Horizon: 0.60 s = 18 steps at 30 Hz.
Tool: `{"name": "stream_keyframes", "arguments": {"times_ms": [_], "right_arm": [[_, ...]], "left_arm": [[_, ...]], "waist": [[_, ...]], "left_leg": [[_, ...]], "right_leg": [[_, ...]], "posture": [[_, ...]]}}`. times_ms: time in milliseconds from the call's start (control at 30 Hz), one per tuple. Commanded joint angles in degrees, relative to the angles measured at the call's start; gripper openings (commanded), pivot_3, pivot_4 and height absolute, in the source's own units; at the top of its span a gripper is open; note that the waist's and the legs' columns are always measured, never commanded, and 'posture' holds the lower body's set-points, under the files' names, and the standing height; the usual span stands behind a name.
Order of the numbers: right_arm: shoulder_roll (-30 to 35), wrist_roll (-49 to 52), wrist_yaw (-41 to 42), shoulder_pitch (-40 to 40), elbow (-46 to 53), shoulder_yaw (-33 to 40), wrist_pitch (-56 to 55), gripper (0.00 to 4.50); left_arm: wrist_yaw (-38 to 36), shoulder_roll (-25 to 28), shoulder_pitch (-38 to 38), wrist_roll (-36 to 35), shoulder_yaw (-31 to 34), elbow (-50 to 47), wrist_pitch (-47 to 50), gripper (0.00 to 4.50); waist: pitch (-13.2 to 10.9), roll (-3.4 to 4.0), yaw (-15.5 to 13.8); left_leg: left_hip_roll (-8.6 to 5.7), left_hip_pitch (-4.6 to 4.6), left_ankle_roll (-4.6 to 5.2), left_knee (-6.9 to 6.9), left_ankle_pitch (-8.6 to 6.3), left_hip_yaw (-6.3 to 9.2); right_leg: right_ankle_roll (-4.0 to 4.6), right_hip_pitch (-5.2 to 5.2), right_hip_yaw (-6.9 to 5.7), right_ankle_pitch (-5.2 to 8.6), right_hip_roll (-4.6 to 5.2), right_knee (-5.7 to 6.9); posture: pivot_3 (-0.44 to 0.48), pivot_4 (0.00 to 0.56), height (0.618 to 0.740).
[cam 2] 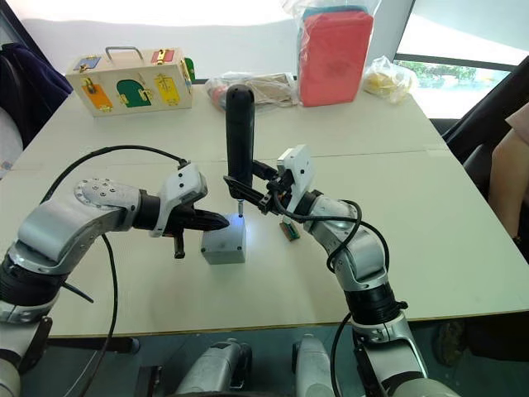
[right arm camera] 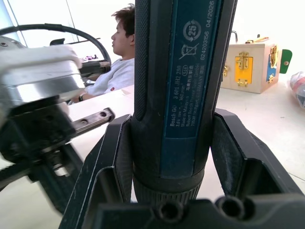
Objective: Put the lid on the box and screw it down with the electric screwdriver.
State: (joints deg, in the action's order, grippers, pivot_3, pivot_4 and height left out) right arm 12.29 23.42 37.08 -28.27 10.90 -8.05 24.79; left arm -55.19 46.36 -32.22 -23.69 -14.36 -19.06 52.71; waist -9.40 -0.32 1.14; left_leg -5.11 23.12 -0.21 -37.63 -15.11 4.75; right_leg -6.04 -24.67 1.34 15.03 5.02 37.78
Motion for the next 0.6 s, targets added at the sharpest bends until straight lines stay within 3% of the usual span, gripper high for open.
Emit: {"name": "stream_keyframes", "arguments": {"times_ms": [33, 167, 600], "right_arm": [[-0.01, -0.57, 0.89, 1.27, -1.82, -2.95, 2.74, 1.85], [-0.08, -0.44, 0.85, 1.05, -1.56, -2.79, 2.79, 1.85], [1.47, -5.1, 1.31, 2.07, -2.63, -6.74, 2.0, 1.85]], "left_arm": [[-1.19, 0.27, 3.27, 2.41, -1.02, 2.57, -5.96, 0.0], [-2.3, 0.41, 5.77, 4.37, -2.0, 4.76, -10.67, 0.0], [-3.18, 0.33, 8.96, 5.87, -2.07, 6.09, -14.89, 0.0]], "waist": [[0.16, -0.15, -0.15], [0.38, -0.09, -0.19], [1.26, 0.1, -0.09]], "left_leg": [[0.01, -0.09, 0.02, 0.15, -0.01, 0.05], [0.04, -0.79, 0.19, 0.57, -0.11, 0.06], [0.05, -0.85, 0.24, 0.63, -0.14, 0.07]], "right_leg": [[0.0, 0.07, -0.01, 0.0, 0.0, -0.08], [0.02, 0.79, 0.0, 0.01, -0.02, -0.53], [0.02, 0.83, 0.0, 0.01, -0.02, -0.58]], "posture": [[0.0, 0.15, 0.74], [0.0, 0.15, 0.74], [0.0, 0.15, 0.74]]}}
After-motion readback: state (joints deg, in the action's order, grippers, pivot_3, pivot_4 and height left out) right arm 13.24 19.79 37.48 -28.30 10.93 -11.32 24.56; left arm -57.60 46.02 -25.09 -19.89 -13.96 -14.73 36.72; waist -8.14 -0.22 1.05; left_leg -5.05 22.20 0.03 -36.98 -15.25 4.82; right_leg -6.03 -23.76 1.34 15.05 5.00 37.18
